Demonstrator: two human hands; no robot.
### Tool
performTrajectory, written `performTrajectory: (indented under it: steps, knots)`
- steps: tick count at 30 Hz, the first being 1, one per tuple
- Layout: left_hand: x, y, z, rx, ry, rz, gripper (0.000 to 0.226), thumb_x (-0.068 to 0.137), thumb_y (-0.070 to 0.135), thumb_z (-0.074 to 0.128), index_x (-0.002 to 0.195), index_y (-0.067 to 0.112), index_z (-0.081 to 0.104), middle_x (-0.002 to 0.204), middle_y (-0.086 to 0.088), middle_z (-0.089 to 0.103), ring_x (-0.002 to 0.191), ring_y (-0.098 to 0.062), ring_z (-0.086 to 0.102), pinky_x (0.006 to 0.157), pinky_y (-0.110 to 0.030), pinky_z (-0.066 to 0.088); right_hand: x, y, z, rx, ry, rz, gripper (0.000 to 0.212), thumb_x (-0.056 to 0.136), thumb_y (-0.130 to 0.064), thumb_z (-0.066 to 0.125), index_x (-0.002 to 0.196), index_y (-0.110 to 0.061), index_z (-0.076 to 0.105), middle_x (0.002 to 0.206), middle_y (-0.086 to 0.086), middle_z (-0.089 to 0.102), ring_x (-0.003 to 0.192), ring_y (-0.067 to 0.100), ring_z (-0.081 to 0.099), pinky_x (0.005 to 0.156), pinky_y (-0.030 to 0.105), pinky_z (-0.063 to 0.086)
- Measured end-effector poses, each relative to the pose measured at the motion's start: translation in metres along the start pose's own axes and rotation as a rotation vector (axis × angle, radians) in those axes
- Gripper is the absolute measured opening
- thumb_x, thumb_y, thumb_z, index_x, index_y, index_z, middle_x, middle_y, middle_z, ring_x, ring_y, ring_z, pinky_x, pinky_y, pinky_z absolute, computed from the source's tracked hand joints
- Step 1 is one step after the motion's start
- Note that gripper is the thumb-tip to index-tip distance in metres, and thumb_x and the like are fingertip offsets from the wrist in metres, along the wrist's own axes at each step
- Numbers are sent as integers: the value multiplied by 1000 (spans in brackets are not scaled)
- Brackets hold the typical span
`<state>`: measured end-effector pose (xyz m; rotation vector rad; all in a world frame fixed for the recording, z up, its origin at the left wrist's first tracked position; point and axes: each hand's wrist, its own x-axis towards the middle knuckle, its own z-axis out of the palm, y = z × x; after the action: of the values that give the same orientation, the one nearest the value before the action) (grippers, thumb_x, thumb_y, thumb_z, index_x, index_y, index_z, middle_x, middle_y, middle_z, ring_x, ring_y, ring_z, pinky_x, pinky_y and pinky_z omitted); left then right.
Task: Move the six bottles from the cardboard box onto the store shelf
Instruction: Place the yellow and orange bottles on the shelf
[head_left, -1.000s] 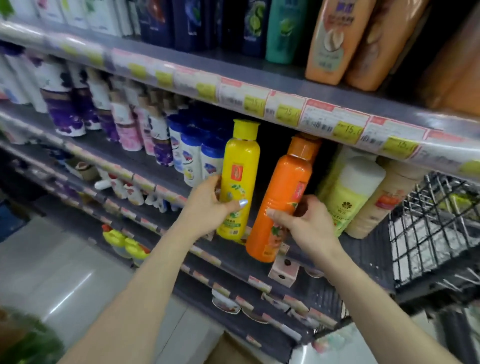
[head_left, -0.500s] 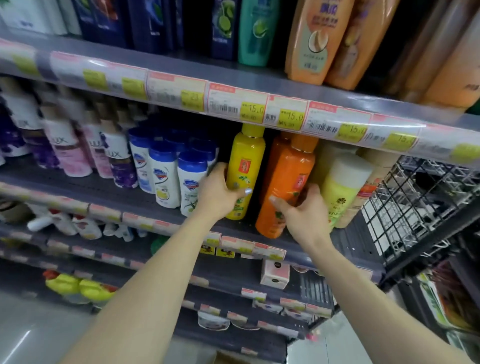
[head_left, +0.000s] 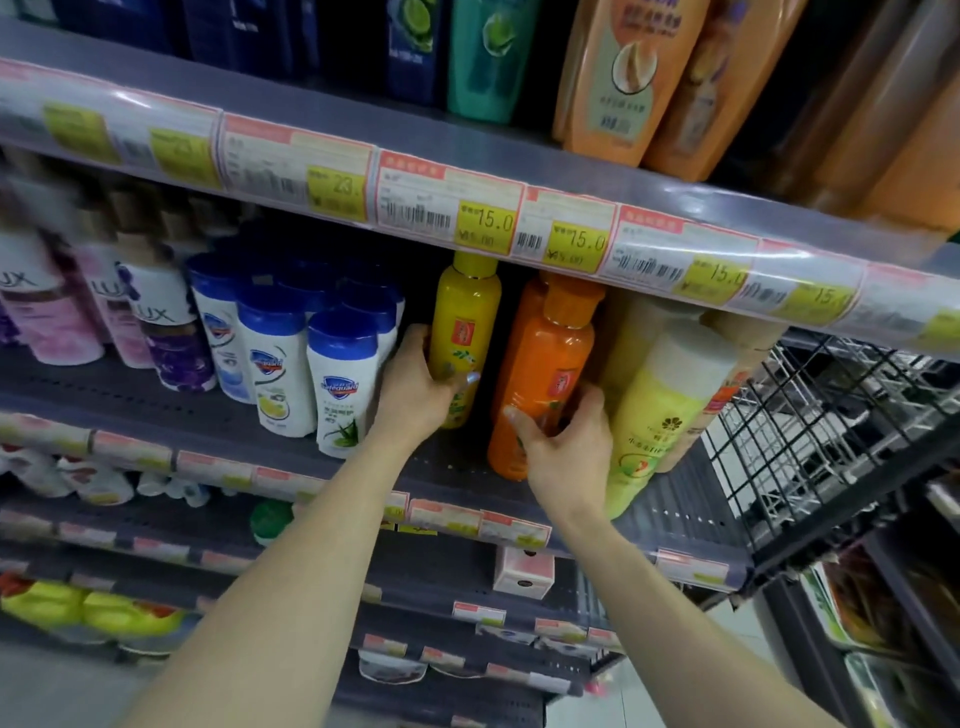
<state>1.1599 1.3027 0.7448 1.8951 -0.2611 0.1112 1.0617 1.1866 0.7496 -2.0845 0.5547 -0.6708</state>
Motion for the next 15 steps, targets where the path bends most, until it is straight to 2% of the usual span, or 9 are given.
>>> performTrajectory:
  steps: [9,15]
  knots:
    - [2,-5,0,-38,-28,-2,59,76,19,75,129,14,48,126,-8,61,116,-23,58,99,-44,48,-1,1,6,33,54,4,66,70,-32,80,122,-7,47,116,13,61,105,29,59,91,45,50]
    - [0,-8,4,-75,-34,-22,64,78,18,72,135,15,43,128,-7,60,116,-21,57,100,-45,47,-2,0,5,44,62,15,67,70,-31,81,122,-7,45,117,13,58,105,27,57,85,30,46]
